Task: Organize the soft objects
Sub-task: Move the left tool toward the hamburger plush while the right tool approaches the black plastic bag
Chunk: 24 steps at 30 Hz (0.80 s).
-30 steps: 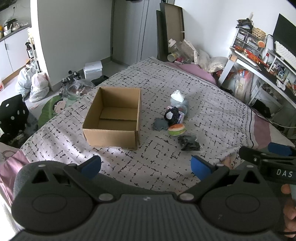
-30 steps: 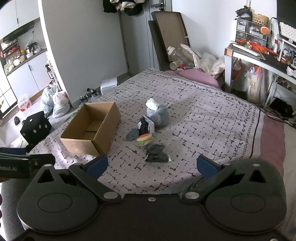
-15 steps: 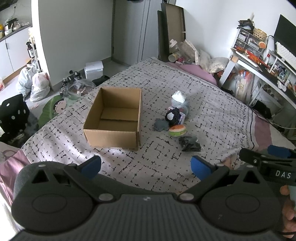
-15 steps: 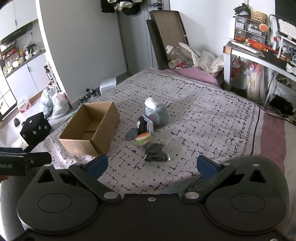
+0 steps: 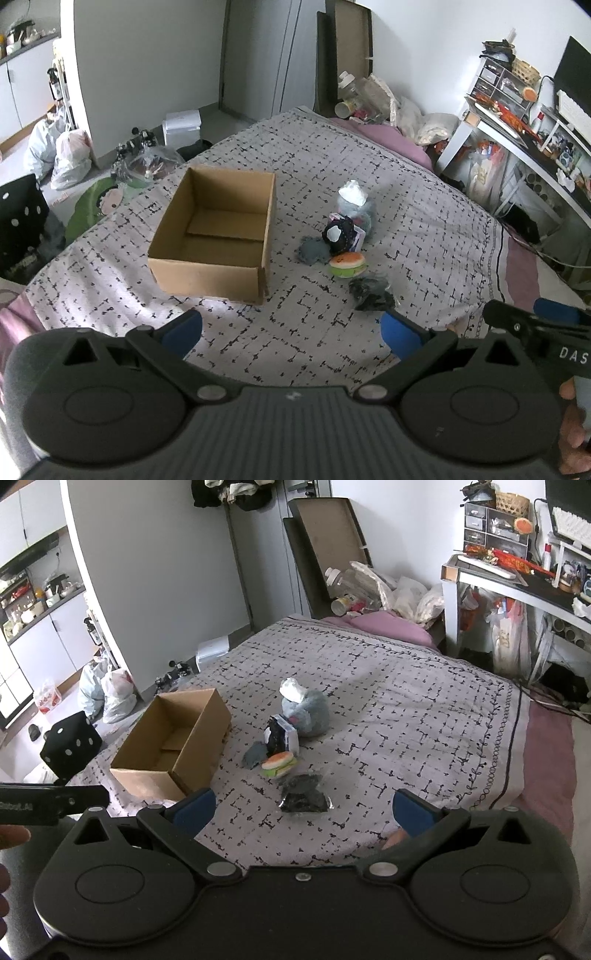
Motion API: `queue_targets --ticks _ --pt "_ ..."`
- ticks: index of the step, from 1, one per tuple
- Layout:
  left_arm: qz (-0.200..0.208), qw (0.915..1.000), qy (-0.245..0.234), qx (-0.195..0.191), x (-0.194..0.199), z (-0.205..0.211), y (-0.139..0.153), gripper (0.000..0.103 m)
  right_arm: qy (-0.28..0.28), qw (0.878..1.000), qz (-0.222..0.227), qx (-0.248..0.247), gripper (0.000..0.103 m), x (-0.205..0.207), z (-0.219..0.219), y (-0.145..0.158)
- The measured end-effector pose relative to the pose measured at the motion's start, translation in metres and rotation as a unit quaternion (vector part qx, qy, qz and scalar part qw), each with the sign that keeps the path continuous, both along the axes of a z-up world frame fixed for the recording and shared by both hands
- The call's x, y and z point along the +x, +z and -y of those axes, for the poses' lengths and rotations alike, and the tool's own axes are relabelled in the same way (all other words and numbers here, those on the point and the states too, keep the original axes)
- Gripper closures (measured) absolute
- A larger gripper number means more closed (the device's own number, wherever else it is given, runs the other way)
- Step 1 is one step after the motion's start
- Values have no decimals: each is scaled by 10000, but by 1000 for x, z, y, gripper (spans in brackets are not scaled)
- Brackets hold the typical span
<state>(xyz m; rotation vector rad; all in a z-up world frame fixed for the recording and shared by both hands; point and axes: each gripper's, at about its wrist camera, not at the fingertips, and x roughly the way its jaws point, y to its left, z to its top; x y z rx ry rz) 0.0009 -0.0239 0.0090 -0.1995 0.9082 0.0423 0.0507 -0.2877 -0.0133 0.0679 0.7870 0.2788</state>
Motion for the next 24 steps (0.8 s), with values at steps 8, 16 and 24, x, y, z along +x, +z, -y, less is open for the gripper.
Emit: queue_targets --ticks 8,16,24 --pt "16 9998 140 -120 19 0 -6 1 -121 9987 -301 383 0 29 7 -11" --pt "30 9987 242 -447 41 -3 -19 1 -178 9947 -811 601 0 57 5 -31" --pt "103 9977 215 -642 64 4 -30 4 -456 9854 -1270 1040 0 88 9 -53"
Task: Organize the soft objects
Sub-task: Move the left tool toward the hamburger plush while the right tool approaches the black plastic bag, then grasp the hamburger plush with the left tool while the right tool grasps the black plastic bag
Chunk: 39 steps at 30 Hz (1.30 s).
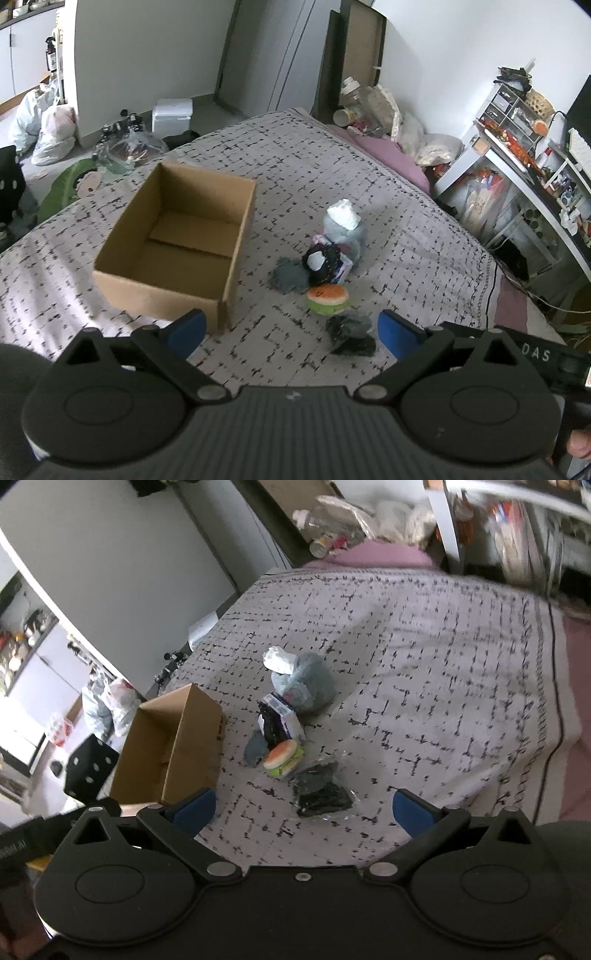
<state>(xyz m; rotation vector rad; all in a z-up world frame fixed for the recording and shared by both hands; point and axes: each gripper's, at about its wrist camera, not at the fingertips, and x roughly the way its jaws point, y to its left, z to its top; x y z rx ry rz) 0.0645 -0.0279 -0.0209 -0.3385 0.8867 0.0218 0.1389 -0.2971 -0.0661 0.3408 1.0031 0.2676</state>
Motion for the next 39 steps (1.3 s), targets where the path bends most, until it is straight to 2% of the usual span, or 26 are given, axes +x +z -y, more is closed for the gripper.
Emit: queue_targets --ticks 12,20,27,36,39 --pt "-244 9990 113 -348 41 13 -36 10 -727 9898 -875 861 0 35 12 -45" --pt "-383 9971 247 -607 64 16 -63 13 -1033 9843 -1164 835 1 49 4 -75" --pt "-688 9944 294 -744 89 20 -94 15 -1640 9676 -1484 1220 5 56 16 -97" --pt "-947 9918 248 -827 115 35 -124 15 -2076 9499 -1796 1497 11 68 22 -121" --pt "-1047 9910 241 -804 123 39 -133 15 -2213 9464 -1774 1546 11 70 25 -124"
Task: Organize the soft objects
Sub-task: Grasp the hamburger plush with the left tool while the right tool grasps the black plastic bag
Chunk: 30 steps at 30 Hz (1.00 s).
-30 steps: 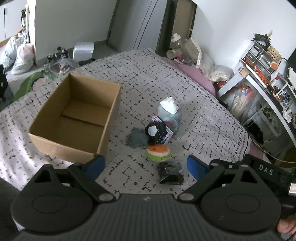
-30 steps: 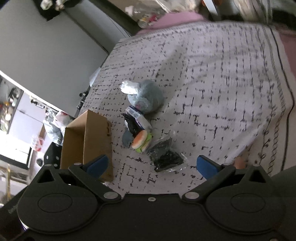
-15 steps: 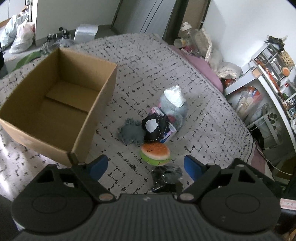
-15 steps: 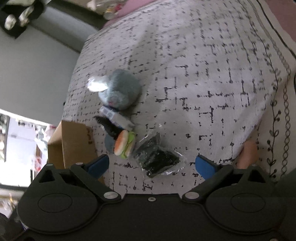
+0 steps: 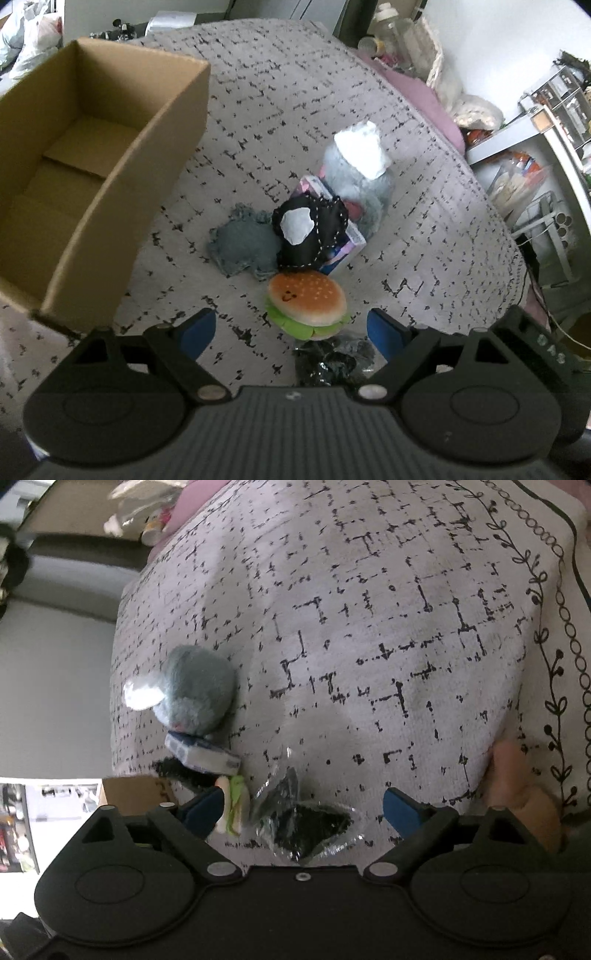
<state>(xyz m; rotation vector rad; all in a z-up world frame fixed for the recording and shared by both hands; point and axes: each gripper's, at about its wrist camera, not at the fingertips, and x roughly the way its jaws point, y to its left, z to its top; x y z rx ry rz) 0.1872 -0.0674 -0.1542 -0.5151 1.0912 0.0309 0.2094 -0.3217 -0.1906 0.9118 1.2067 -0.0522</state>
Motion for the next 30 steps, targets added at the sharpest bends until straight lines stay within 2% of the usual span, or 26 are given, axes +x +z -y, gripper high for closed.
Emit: queue_targets --ticks 5,11,12,13,15,16,19,22,30 --pt "-102 9999 -76 -7 11 10 -12 14 -144 9999 -93 25 11 3 3 -7" --pt "-206 9997 -96 21 20 18 -27 15 -356 9990 -208 167 16 4 9 -15" --pt "-238 9997 -82 -20 21 18 -30 18 -400 9988 -236 175 18 4 10 -16" --pt "-262 9996 -53 -51 20 18 -32 29 -431 9986 -254 188 19 3 11 -17" --pt "-279 9996 26 -27 20 17 -34 40 -498 9981 -274 251 22 3 12 -19" --pt "-266 9996 72 -23 20 15 -34 53 -500 9980 -277 263 23 3 11 -19" --pt "-263 9994 156 -175 20 9 -35 59 -418 9981 -292 341 23 4 7 -21" --pt "-241 9991 181 -282 17 6 -35 61 -316 9979 -344 438 23 6 3 -24" --pt "-91 9983 254 -516 9 -2 -27 62 167 9983 -417 380 23 7 -12 -24"
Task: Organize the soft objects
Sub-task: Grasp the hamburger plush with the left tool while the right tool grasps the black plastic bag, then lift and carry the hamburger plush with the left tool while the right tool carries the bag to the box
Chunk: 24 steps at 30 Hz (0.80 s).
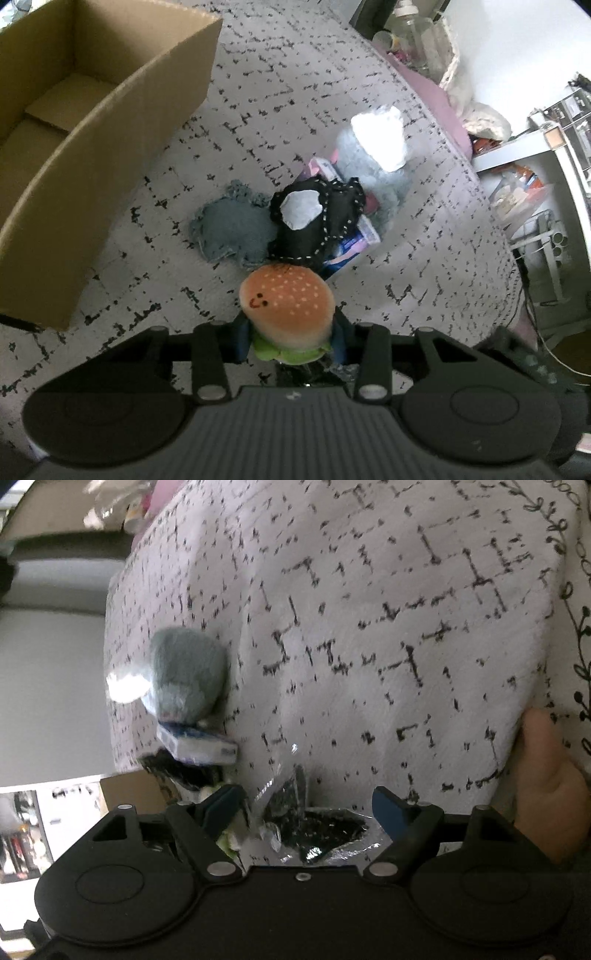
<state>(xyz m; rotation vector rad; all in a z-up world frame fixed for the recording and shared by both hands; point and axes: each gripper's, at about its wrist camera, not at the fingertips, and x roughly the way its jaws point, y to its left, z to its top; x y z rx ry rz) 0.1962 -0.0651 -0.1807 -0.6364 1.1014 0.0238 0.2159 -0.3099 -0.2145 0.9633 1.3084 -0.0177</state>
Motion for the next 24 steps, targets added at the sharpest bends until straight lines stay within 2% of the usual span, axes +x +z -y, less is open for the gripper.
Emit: queue_targets --ticks 9,16,17,18,20,21,24 --pt "-7 9996 178 -228 -13 -10 9 62 429 9983 78 -394 23 7 -16 -2" --pt "68 9993 320 -174 -25 -22 21 62 731 9926 240 -944 24 8 -33 1" --pt "82 9993 327 -143 -27 -24 23 62 749 9916 289 -1018 26 8 -35 2" --pt "93 9993 329 -121 -29 -25 25 62 768 9909 350 -1050 35 7 -36 3" --pt "118 9993 336 -108 -32 -27 30 62 843 9915 471 -873 61 6 -37 3" --pt "128 9993 333 -92 -34 -28 32 62 868 9918 427 -833 69 6 -38 3" --pt "163 9994 318 0 -40 -30 39 62 920 9895 608 -931 73 1 -39 11"
